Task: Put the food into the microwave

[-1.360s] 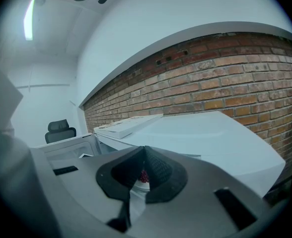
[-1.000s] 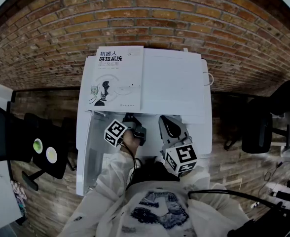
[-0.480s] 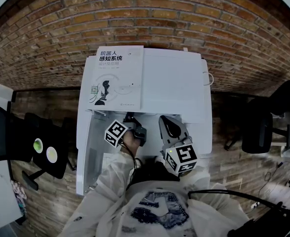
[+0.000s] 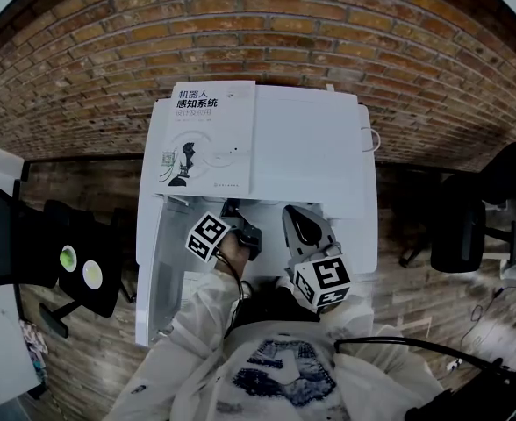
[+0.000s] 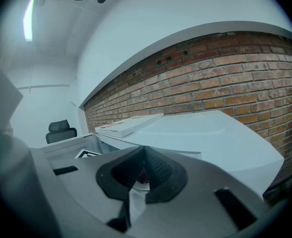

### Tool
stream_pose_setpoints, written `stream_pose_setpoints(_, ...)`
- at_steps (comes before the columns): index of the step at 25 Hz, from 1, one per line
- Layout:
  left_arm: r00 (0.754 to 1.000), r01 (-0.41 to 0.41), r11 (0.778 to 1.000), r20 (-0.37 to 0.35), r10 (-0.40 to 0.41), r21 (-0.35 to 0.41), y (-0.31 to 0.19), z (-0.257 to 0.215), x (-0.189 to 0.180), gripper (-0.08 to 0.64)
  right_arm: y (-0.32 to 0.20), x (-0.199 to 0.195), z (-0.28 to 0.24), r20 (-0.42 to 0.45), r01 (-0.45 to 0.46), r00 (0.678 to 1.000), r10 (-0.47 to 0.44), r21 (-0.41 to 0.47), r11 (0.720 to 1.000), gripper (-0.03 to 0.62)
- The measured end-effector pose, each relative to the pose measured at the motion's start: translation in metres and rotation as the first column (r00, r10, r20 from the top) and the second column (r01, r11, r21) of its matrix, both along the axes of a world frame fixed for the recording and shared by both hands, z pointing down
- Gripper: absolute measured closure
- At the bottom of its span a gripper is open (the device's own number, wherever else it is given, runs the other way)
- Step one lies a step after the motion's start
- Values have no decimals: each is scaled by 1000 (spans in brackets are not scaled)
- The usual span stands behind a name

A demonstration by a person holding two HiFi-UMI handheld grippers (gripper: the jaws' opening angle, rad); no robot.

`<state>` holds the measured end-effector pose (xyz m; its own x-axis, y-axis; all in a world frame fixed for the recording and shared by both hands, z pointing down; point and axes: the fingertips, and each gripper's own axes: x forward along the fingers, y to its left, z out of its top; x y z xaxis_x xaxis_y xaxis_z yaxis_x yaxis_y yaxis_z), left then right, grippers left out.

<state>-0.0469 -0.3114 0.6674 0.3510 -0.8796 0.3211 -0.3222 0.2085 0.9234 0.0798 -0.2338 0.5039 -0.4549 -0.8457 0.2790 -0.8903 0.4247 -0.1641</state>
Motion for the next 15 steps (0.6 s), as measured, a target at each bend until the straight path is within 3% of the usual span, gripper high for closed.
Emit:
stream_pose_setpoints(9,991,-18,1000,132,19,-7,-1,0,-2,313,1,3,1,2,-4,1000,4,-3,1000,580)
stream_pose_setpoints(15,967,-43,999,252,42,-1,-6,0,-4,313,2,5,3,1,-5,1000,6,-5,1000,580)
